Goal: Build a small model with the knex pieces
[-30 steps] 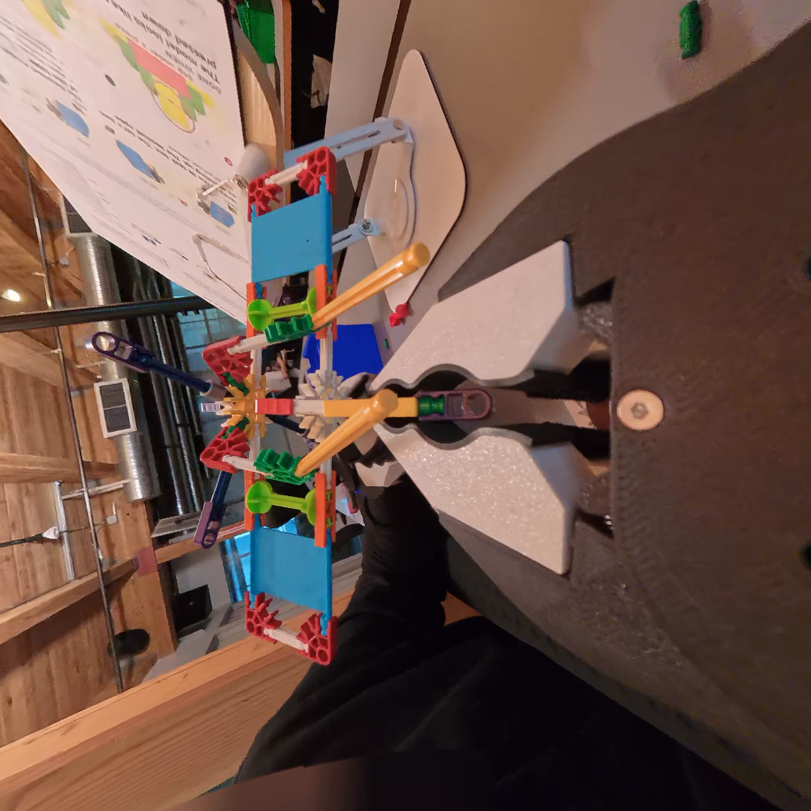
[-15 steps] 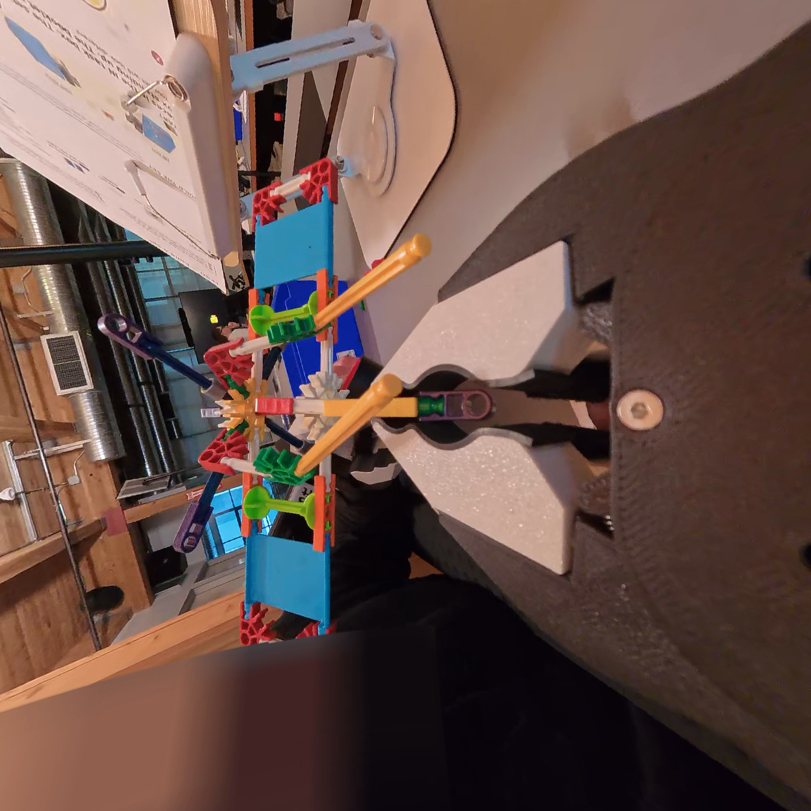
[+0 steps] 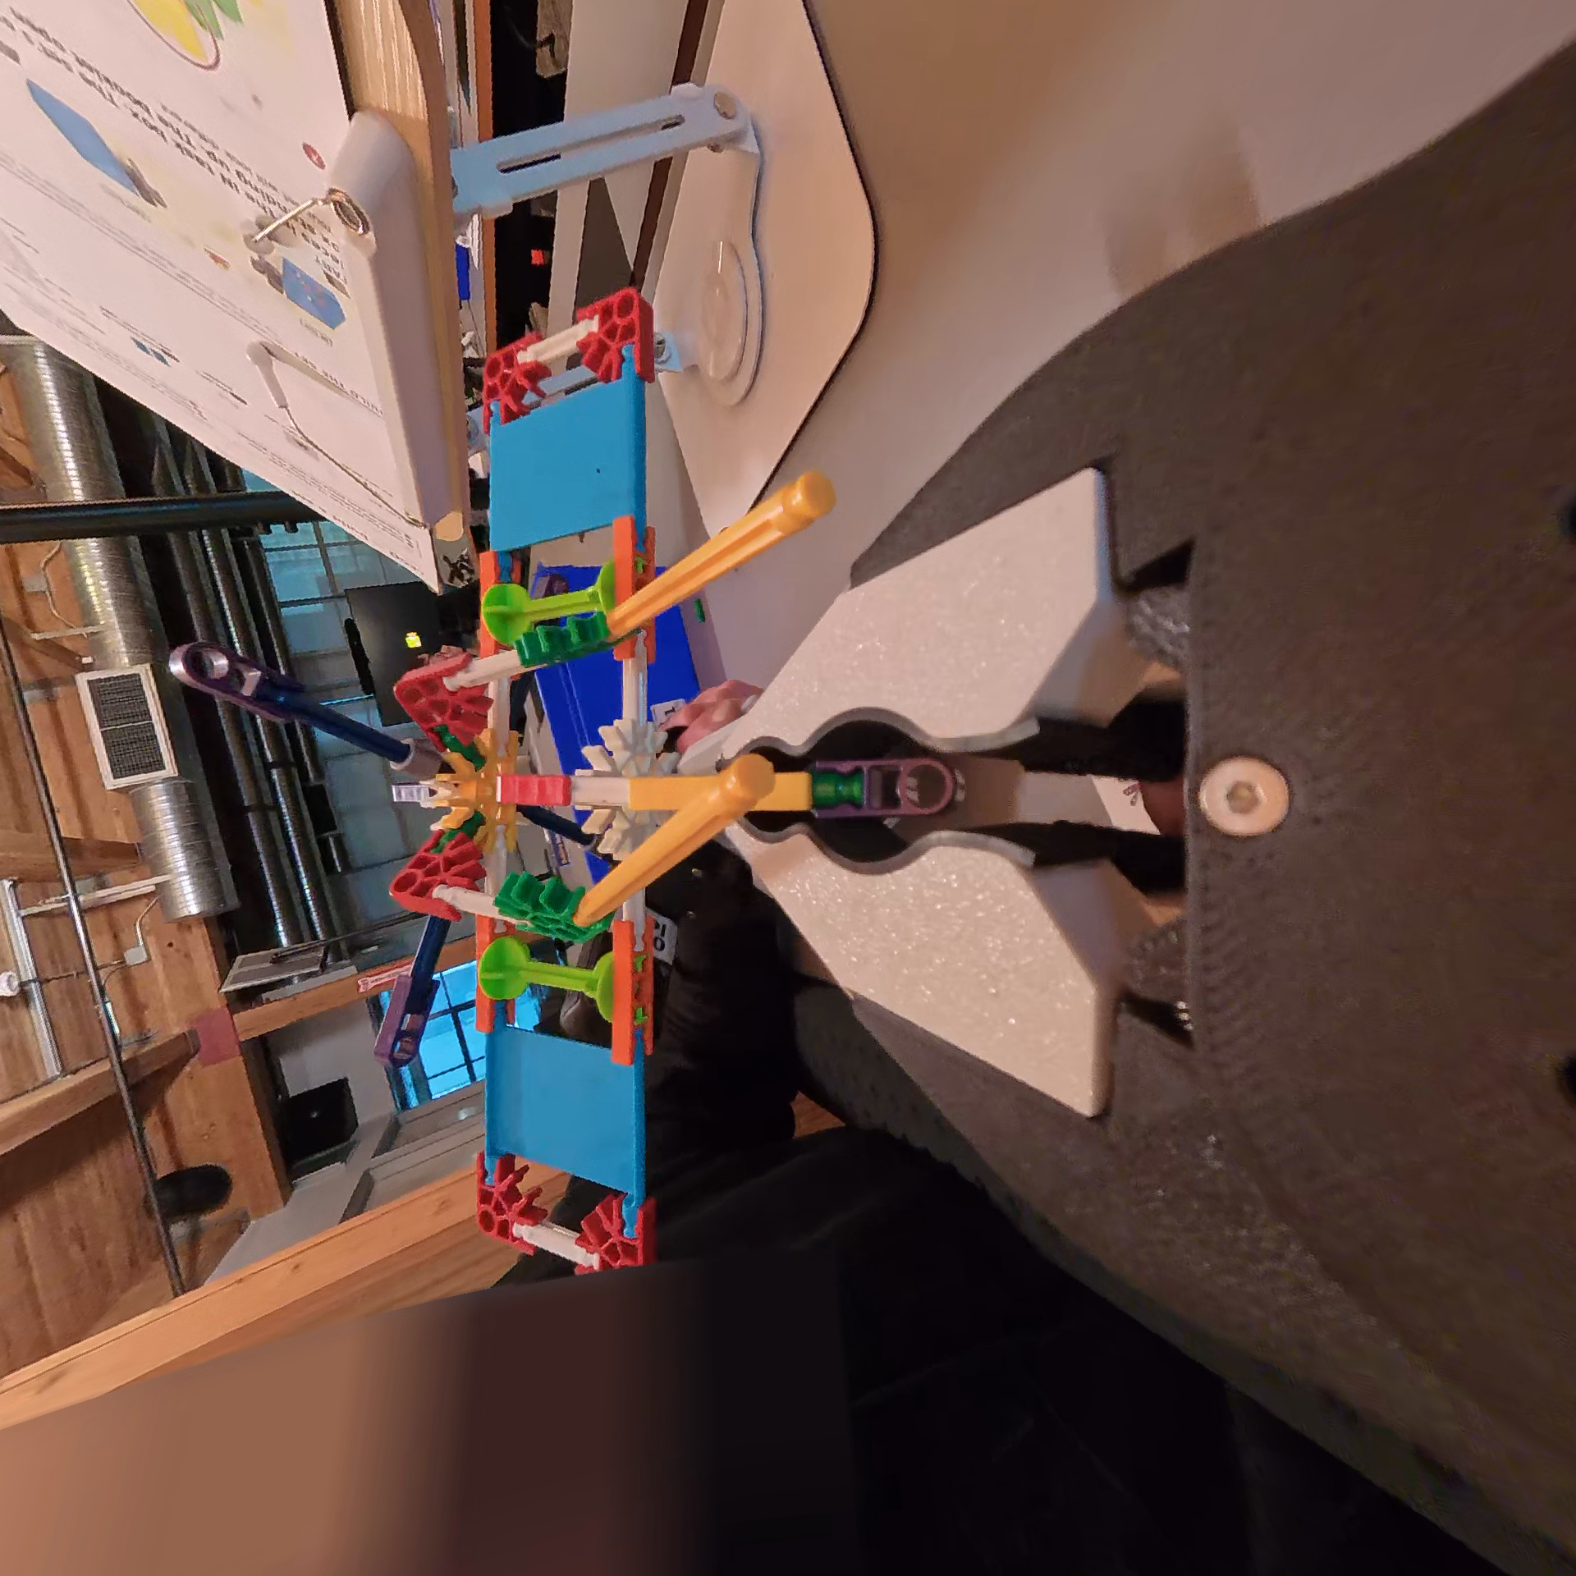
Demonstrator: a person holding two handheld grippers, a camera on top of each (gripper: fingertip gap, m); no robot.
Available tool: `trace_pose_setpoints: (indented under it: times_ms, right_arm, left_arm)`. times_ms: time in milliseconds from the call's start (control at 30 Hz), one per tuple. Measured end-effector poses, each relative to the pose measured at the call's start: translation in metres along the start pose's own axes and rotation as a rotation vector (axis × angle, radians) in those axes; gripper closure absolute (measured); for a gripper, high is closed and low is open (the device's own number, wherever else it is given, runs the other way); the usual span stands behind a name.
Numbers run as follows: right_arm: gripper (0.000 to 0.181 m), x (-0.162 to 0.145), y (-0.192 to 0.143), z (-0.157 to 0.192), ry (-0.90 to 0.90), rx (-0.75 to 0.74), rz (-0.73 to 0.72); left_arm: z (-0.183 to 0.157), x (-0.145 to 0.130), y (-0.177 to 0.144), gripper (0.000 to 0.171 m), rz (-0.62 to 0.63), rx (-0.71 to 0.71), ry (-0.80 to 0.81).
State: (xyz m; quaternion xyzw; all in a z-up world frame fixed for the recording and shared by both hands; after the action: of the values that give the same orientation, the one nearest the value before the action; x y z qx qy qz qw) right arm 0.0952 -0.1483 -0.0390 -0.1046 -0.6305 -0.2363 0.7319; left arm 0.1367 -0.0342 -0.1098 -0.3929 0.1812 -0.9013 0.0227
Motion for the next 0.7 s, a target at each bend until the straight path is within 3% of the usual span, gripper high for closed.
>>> trace_pose_setpoints:
  times_ms: [167, 467, 700]
  right_arm:
    - [0.178, -0.004, 0.001, -0.002, -0.003, -0.009, 0.025]
    - [0.178, -0.018, 0.001, -0.013, 0.003, -0.083, 0.136]
    - [0.178, -0.032, -0.002, -0.020, 0.100, -0.116, 0.223]
  left_arm:
    - [0.001, -0.020, -0.004, 0.115, 0.077, -0.033, -0.090]
    - [0.001, -0.033, -0.013, 0.116, 0.233, 0.037, -0.051]
    - [0.008, -0.035, -0.005, 0.135, 0.294, 0.052, -0.156]
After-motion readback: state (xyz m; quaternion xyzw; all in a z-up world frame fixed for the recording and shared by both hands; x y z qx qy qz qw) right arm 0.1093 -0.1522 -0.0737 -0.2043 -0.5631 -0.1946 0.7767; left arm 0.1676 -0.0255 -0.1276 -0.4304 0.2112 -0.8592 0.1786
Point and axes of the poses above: each gripper's, where its closed fingertips meet, y out along the fingers, x out of its top, z = x × y across the jaws, the point moved 3 cm from there along -y, back along the fingers, and after that the axes turned 4 degrees about -y, right-handed, at the moved point
